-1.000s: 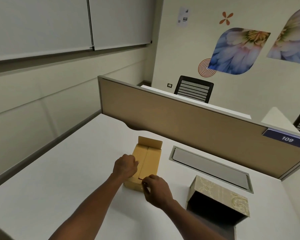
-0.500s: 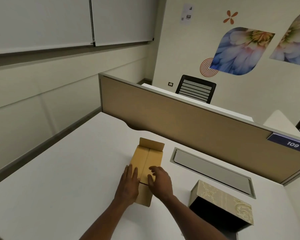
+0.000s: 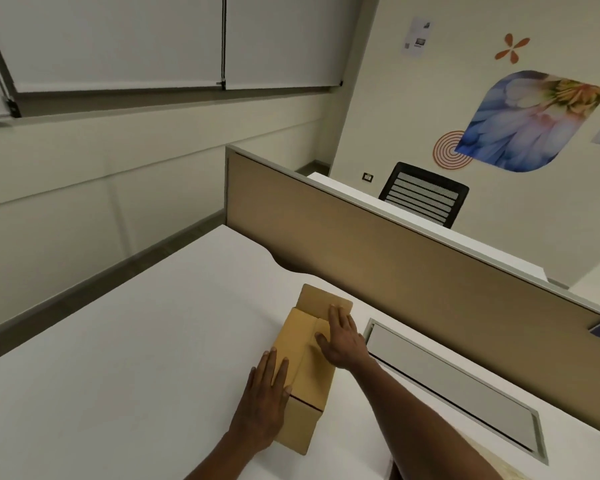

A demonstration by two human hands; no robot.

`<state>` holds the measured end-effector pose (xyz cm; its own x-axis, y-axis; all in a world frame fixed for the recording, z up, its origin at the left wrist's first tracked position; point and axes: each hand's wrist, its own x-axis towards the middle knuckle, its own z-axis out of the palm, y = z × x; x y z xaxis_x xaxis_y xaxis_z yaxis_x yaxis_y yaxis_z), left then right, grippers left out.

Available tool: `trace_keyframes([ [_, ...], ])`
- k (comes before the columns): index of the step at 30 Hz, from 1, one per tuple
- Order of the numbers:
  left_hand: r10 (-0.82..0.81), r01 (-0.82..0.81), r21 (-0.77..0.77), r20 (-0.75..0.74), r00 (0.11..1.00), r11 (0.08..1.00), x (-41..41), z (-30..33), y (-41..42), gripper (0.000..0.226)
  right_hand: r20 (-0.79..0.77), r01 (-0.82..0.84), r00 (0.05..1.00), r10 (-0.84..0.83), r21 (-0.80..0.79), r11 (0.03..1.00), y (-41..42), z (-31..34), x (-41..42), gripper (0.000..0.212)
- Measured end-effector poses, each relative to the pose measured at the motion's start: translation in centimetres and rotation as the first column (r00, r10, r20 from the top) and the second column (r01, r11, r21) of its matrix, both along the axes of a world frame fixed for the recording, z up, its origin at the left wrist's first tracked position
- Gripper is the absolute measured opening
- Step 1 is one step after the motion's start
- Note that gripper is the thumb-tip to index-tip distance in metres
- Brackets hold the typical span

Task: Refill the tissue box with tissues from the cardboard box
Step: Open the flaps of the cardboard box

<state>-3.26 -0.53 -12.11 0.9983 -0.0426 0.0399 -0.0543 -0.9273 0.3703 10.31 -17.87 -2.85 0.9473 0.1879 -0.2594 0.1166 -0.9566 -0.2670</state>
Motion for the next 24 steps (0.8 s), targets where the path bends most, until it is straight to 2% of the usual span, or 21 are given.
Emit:
trace_keyframes([
  [5, -0.006, 0.007, 0.007, -0.04, 0.999, 1.0, -0.1, 0.0, -0.1, 0.061, -0.139, 0.14, 0.982, -0.129, 0.077, 0.987, 1.3, -1.1, 2.9, 0.11],
  [8, 0.009, -0.01, -0.012, -0.114, 0.993, 1.0, -0.1, 0.2, -0.2, 0.061, -0.212, 0.149, 0.967, -0.138, 0.038, 0.988, 1.8, -2.1, 4.3, 0.12],
  [10, 0.0, 0.001, 0.009, -0.144, 0.99, 1.0, 0.1, 0.5, -0.4, 0.062, -0.248, 0.126, 0.961, -0.12, 0.009, 0.992, 2.0, -2.7, 4.9, 0.121],
  [13, 0.014, -0.006, 0.048, -0.165, 0.986, 0.999, 0.9, 1.0, -0.8, 0.069, -0.264, 0.133, 0.957, -0.121, 0.029, 0.991, 1.7, -2.7, 6.0, 0.112],
  [16, 0.037, -0.038, 0.0, -0.148, 0.988, 0.999, 1.7, 2.2, -1.1, 0.078, -0.311, 0.204, 0.939, -0.146, 0.163, 0.965, 0.7, -1.8, 6.5, 0.101],
  [18, 0.07, -0.066, 0.029, -0.145, 0.987, 0.997, 2.2, 3.3, -1.3, 0.084, -0.344, 0.244, 0.927, -0.15, 0.248, 0.937, 0.0, -1.2, 6.2, 0.102],
  [21, 0.111, -0.113, -0.01, -0.102, 0.989, 0.994, 2.8, 3.9, -1.4, 0.083, -0.36, 0.298, 0.918, -0.164, 0.357, 0.885, -0.8, -1.1, 5.8, 0.097],
  [24, 0.149, -0.155, -0.181, -0.05, 0.988, 0.971, 2.9, 4.0, -1.3, 0.077, -0.391, 0.406, 0.896, -0.208, 0.537, 0.74, -2.1, -1.3, 5.3, 0.086],
])
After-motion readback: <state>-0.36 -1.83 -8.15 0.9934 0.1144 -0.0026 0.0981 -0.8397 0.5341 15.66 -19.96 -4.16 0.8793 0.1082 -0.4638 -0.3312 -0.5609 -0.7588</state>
